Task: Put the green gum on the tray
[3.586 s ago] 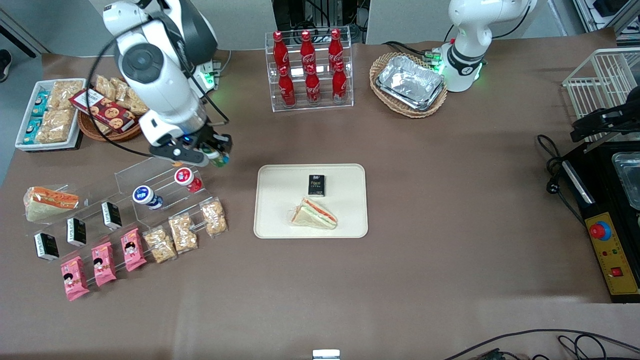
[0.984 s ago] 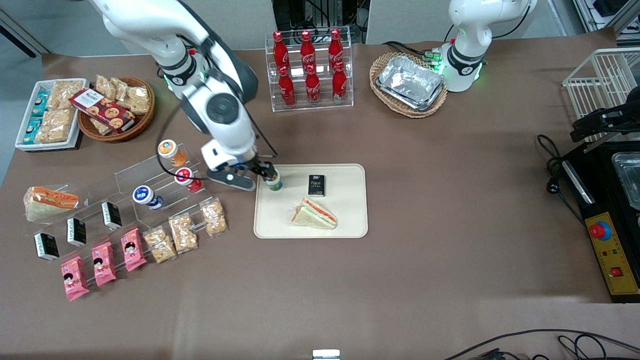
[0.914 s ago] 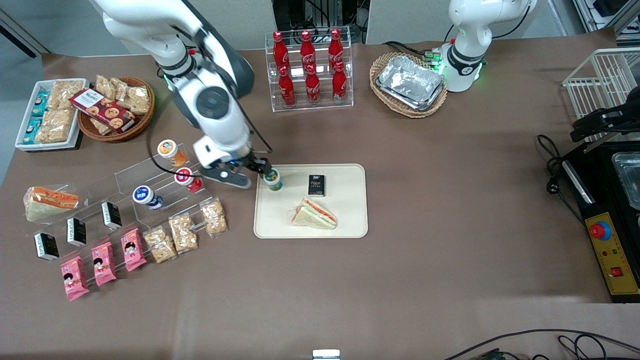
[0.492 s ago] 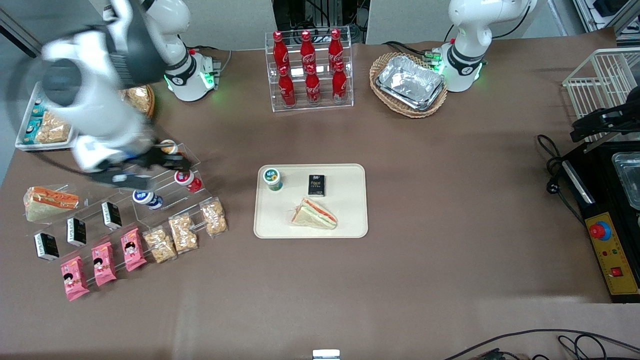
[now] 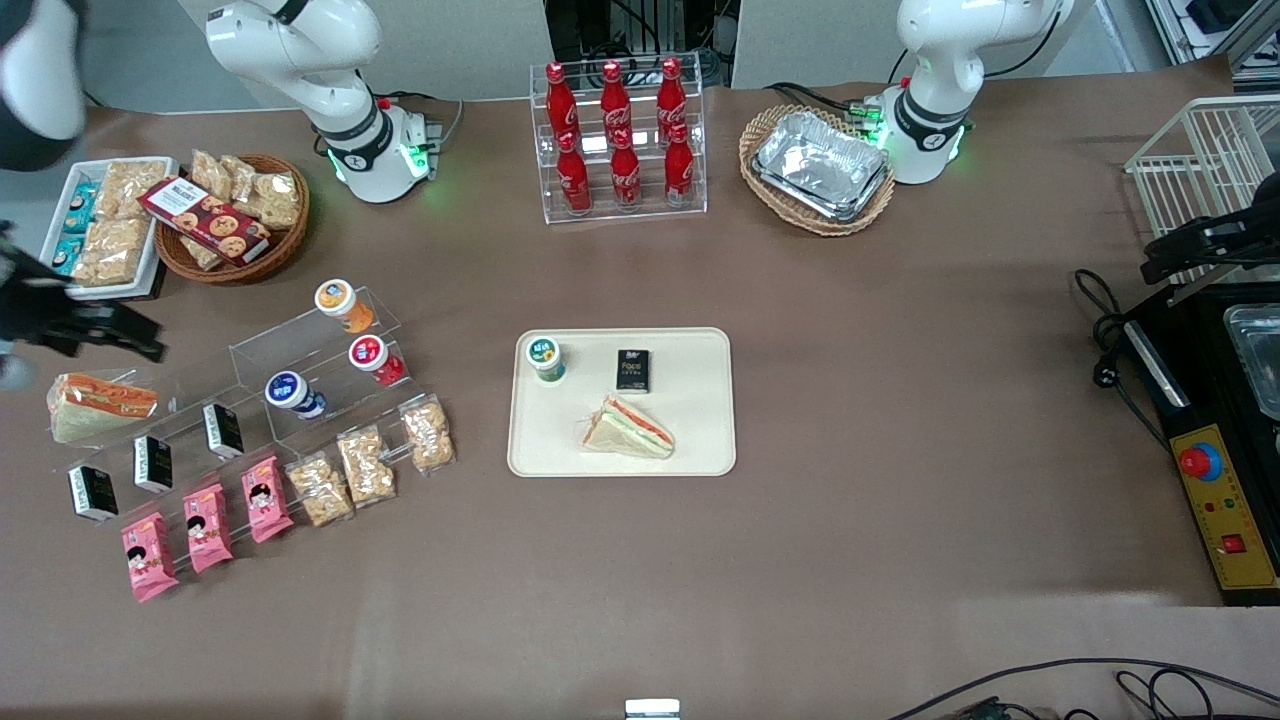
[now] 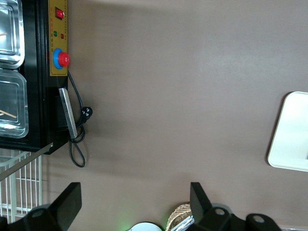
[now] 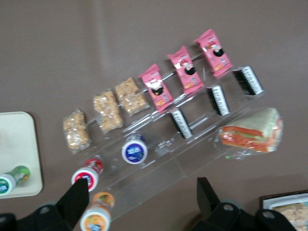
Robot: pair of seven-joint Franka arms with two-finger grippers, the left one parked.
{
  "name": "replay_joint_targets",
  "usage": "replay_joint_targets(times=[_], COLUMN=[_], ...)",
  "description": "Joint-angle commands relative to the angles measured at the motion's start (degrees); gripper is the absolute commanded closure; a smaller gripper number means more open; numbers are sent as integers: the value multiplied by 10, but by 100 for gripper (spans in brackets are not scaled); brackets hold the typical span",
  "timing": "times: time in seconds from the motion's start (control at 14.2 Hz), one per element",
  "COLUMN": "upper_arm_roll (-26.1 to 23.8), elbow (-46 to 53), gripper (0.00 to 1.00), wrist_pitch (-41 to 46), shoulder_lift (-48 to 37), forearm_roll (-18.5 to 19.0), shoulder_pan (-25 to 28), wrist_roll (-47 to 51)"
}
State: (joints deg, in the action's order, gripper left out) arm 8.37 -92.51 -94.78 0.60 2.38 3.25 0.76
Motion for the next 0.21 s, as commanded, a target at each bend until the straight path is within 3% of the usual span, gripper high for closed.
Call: replay_joint_targets(times=[0.0, 0.14], upper_arm_roll=[30, 31], elbow=[39, 39], gripper=[0, 0], wrist_pitch=[52, 54], shoulder_lift=[1, -2], forearm_roll=[-5, -7], shoulder_pan=[6, 6], wrist_roll=[-37, -37])
